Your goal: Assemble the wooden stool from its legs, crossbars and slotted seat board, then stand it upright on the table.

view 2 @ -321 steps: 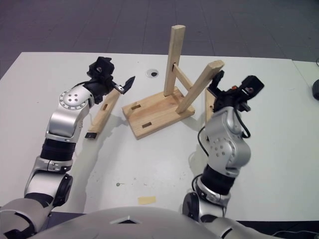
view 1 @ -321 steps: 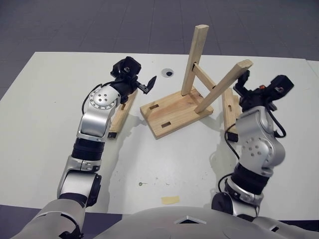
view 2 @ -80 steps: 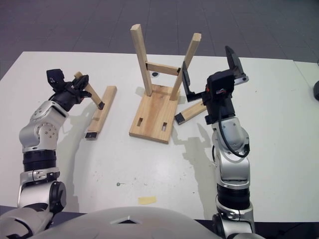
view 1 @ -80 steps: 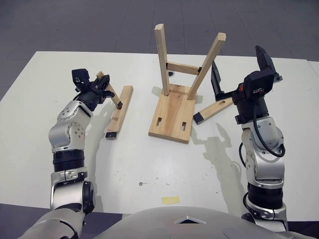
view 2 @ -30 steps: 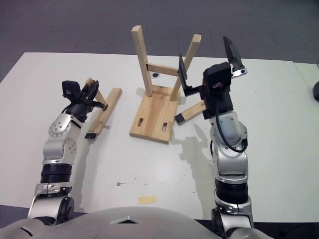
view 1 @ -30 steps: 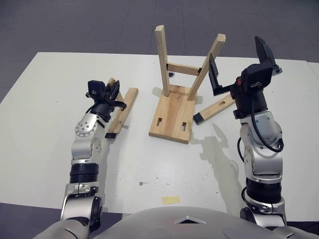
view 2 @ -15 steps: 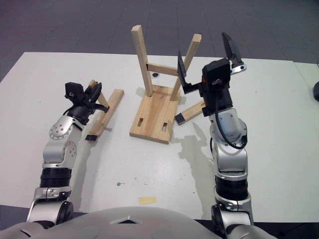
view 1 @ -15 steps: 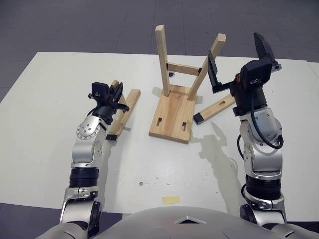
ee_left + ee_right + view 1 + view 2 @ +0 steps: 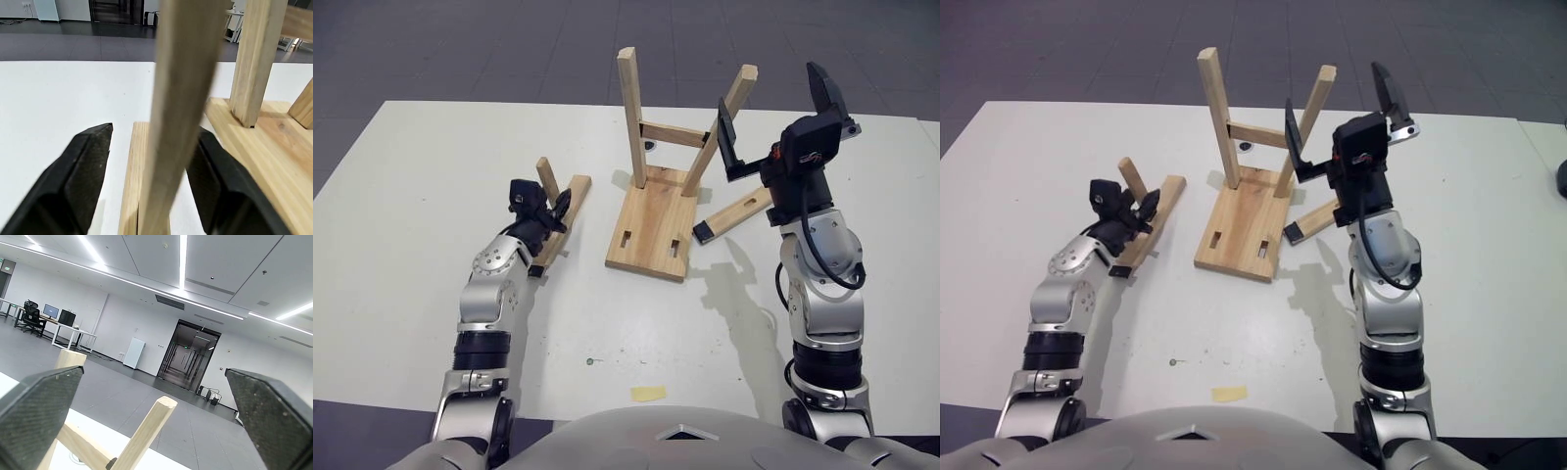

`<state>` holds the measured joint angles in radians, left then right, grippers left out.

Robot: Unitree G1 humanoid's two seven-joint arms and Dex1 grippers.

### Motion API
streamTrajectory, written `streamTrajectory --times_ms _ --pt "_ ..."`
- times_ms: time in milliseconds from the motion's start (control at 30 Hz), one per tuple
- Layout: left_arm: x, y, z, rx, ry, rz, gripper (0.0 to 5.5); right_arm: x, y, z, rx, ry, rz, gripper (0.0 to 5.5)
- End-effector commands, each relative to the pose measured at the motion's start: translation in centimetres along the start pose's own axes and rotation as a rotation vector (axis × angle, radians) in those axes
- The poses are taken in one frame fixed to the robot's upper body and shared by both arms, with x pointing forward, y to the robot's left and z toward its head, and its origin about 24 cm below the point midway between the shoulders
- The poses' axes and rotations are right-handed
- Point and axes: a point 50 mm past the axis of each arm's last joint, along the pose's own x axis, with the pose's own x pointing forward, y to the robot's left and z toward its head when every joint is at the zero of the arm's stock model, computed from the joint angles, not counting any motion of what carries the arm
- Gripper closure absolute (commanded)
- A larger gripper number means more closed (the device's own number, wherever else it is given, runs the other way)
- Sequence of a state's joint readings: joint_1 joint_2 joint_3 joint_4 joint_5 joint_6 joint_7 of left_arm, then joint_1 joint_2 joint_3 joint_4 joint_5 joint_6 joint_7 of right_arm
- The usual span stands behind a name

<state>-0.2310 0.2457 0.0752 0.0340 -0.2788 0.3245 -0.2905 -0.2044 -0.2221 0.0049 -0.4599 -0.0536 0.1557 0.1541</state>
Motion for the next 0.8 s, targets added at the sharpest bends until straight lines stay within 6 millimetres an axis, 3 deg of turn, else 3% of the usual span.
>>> streamTrajectory --times_ms 33,333,467,533,600,800 --pt "0.7 0.2 3.1 0.01 -0.085 0.0 2.43 0.3 0.1 0.1 -0.001 -0.012 -0.001 0.1" --pt "1.3 -1.5 14.0 0.044 -0.37 -0.086 0.89 0.5 0.3 0.3 0.004 -0.026 0.007 0.1" --pt "2.1 -1.6 16.5 0.041 -0.424 -0.108 0.2 0.7 0.3 0.4 0.006 -0.036 0.005 0.1" --pt "2.8 -1.2 16.0 0.058 -0.391 -0.106 0.12 0.9 0.3 0.6 0.01 -0.044 0.006 0.1" --pt "3.5 -0.8 14.1 0.037 -0.322 -0.114 0.12 0.9 0.4 0.7 0.022 -0.047 0.005 0.1" --pt "4.8 0.1 4.2 -0.013 -0.014 -0.088 0.12 0.3 1.5 0.3 0.054 -0.017 0.022 0.1"
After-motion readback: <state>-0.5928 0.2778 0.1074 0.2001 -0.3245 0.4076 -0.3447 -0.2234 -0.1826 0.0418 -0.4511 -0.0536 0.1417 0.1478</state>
